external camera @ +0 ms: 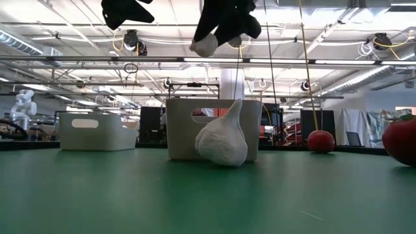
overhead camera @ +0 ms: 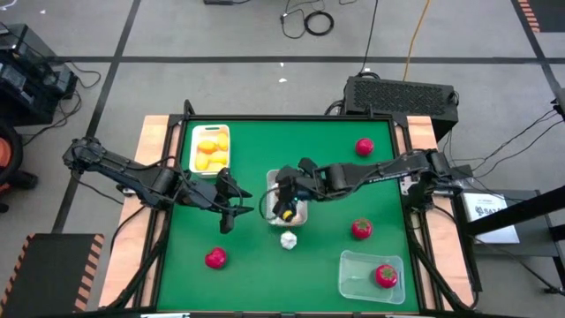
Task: Sort produce into baskets
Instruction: Put the garlic into the gray bin
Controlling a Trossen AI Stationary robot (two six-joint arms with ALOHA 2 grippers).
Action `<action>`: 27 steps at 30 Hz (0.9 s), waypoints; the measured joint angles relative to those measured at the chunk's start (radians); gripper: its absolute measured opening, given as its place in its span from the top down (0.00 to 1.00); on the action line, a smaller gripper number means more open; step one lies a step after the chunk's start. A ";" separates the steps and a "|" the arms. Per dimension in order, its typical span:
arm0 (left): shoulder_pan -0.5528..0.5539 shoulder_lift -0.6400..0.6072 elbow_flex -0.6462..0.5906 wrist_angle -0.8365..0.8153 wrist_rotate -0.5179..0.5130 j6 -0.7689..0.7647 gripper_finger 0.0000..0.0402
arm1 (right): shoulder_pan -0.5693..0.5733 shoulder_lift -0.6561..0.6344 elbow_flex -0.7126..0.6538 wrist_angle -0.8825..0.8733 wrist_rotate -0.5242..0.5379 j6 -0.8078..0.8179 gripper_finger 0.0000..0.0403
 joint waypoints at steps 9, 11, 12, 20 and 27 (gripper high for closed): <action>-0.002 0.000 0.000 0.001 -0.047 -0.062 0.49 | -0.043 0.000 0.000 -0.039 -0.029 -0.011 0.56; -0.002 0.000 0.000 0.002 -0.071 -0.094 0.49 | -0.048 0.000 0.000 -0.068 -0.028 -0.024 0.52; -0.002 0.000 0.000 0.002 -0.084 -0.114 0.49 | -0.054 0.000 0.000 -0.084 -0.028 -0.032 0.50; -0.002 0.000 0.000 0.014 -0.170 -0.257 0.49 | -0.078 0.000 0.000 -0.132 -0.027 -0.131 0.28; -0.002 0.000 0.000 0.001 -0.128 -0.192 0.49 | -0.057 0.000 0.000 -0.143 -0.196 -0.027 0.22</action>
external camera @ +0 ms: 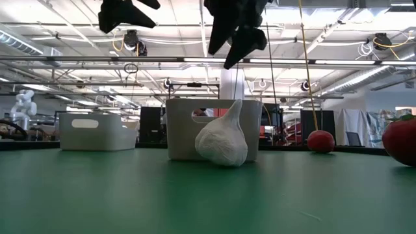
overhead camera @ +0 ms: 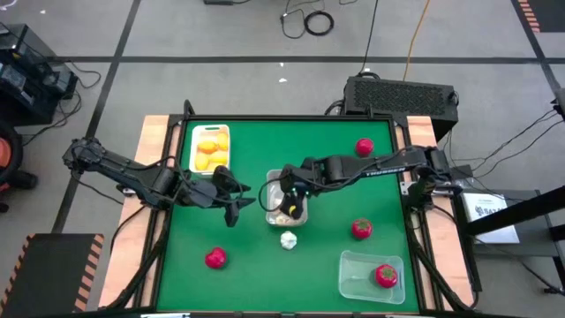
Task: Sort produce into baskets
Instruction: Put the garlic into the gray bin
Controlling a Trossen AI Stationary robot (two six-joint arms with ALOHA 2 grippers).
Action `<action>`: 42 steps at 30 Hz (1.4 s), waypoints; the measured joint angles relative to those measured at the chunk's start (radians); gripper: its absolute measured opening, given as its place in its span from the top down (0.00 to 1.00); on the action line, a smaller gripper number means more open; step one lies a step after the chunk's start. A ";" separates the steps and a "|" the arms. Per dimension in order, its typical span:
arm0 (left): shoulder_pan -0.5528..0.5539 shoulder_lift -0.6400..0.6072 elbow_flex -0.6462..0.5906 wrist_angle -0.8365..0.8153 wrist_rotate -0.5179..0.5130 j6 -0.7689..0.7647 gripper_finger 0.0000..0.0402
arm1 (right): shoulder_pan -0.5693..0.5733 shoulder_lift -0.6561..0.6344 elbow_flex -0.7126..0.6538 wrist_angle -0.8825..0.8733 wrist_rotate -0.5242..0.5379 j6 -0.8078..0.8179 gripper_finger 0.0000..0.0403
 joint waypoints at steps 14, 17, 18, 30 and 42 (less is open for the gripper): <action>-0.079 -0.040 0.000 -0.150 0.502 0.368 0.49 | 0.326 0.009 0.000 0.109 -0.025 0.969 0.22; -0.093 -0.041 0.000 -0.136 0.501 0.403 0.49 | 0.397 0.035 0.002 0.127 0.118 1.158 0.22; -0.096 -0.042 0.000 -0.131 0.502 0.411 0.49 | 0.416 0.050 0.002 0.126 0.161 1.213 0.22; -0.106 -0.041 0.000 -0.097 0.522 0.449 0.49 | 0.385 0.226 -0.001 0.142 0.181 1.288 0.22; -0.105 -0.029 0.000 -0.097 0.463 0.389 0.49 | 0.349 0.259 0.000 0.087 0.230 1.188 0.22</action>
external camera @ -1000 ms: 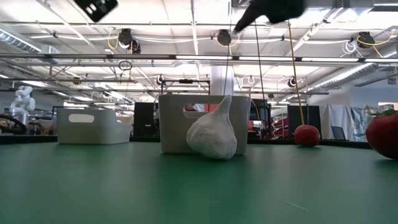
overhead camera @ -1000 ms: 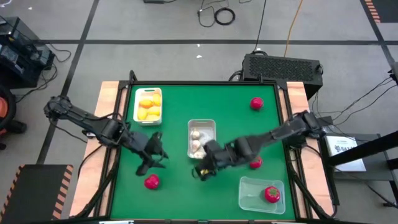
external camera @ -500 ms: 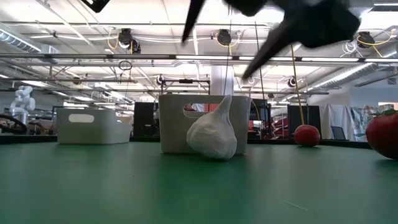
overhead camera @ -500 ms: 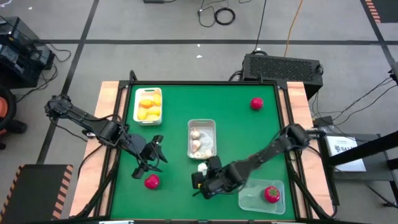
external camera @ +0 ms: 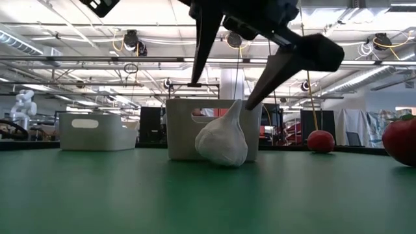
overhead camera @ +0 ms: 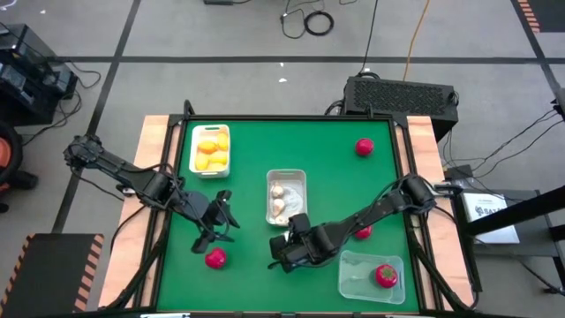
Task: Sort produce into baskets
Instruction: Put the garlic into the gray bin
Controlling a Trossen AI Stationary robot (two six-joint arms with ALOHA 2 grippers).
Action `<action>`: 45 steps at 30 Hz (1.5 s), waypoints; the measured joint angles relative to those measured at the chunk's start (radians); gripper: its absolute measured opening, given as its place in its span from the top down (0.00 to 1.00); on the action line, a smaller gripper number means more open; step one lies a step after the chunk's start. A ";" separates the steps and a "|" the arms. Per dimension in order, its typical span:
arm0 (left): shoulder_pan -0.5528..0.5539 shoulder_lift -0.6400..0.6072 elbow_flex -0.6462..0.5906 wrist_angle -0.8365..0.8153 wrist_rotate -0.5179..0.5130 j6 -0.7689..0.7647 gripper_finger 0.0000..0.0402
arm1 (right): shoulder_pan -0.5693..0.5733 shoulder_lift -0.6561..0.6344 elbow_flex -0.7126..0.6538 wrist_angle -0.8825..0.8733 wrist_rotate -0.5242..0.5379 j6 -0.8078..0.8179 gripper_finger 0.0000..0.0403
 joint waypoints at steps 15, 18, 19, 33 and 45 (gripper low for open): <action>0.000 -0.001 0.000 0.057 -0.095 -0.049 0.49 | -0.008 0.009 0.000 -0.012 -0.036 -0.113 0.53; 0.000 -0.001 0.000 0.056 -0.110 -0.074 0.49 | -0.008 0.009 0.000 -0.012 -0.036 -0.118 0.62; 0.000 -0.001 0.000 0.056 -0.119 -0.075 0.49 | -0.008 0.009 0.000 -0.012 -0.037 -0.127 0.65; 0.000 -0.001 0.000 0.050 -0.133 -0.100 0.49 | -0.009 -0.010 0.000 -0.022 -0.082 -0.184 0.98; 0.000 -0.001 0.000 0.046 -0.133 -0.099 0.49 | -0.041 -0.208 0.000 0.009 0.015 -0.315 1.00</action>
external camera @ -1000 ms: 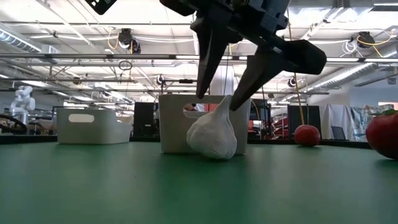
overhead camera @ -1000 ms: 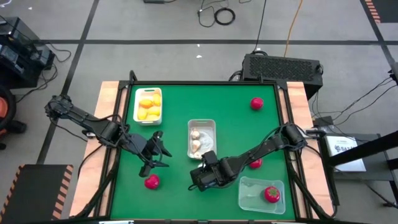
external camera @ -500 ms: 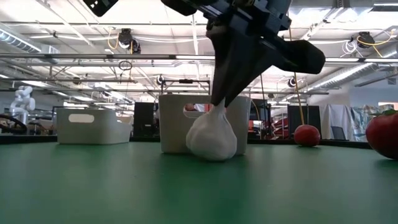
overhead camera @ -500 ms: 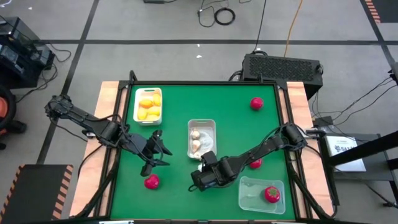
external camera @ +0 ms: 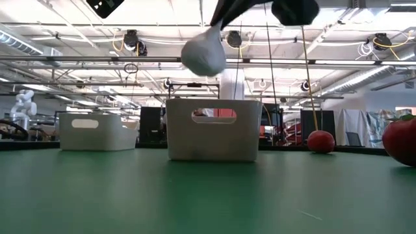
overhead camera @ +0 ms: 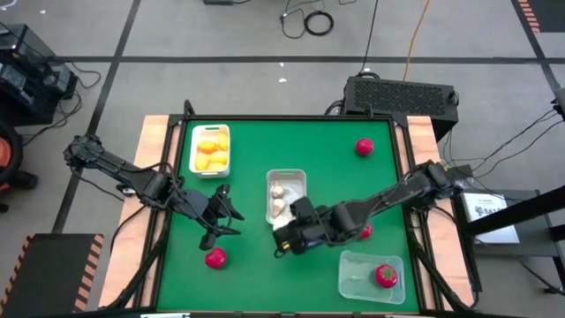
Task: Sort produce into baskets
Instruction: Put the garlic into the gray bin
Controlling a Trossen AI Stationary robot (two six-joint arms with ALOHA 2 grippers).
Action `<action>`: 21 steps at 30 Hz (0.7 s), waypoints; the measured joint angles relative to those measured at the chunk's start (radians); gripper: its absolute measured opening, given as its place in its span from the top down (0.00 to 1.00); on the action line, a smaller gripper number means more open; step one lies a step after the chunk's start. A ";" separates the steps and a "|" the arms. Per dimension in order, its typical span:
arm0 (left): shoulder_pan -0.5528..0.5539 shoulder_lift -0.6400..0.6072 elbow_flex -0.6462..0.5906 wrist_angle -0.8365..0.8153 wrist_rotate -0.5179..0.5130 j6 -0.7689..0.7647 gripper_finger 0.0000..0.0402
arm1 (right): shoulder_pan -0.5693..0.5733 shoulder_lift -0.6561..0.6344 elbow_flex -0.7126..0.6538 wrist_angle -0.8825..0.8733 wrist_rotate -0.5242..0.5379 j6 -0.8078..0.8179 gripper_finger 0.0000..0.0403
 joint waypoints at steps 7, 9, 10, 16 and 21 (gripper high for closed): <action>0.000 0.000 0.000 0.000 0.000 -0.012 0.49 | -0.086 -0.020 0.000 -0.003 0.007 -0.147 1.00; 0.000 0.000 0.000 0.000 0.000 -0.026 0.49 | -0.114 -0.020 0.000 -0.006 0.005 -0.184 1.00; 0.000 0.000 0.000 0.000 0.000 -0.028 0.49 | -0.127 -0.020 0.000 -0.006 0.004 -0.201 1.00; -0.001 0.000 0.000 0.000 0.000 -0.054 0.49 | -0.188 -0.020 0.000 -0.006 0.005 -0.293 0.98; -0.001 0.000 0.000 -0.002 -0.003 -0.098 0.49 | -0.206 -0.020 0.000 -0.022 0.004 -0.351 0.93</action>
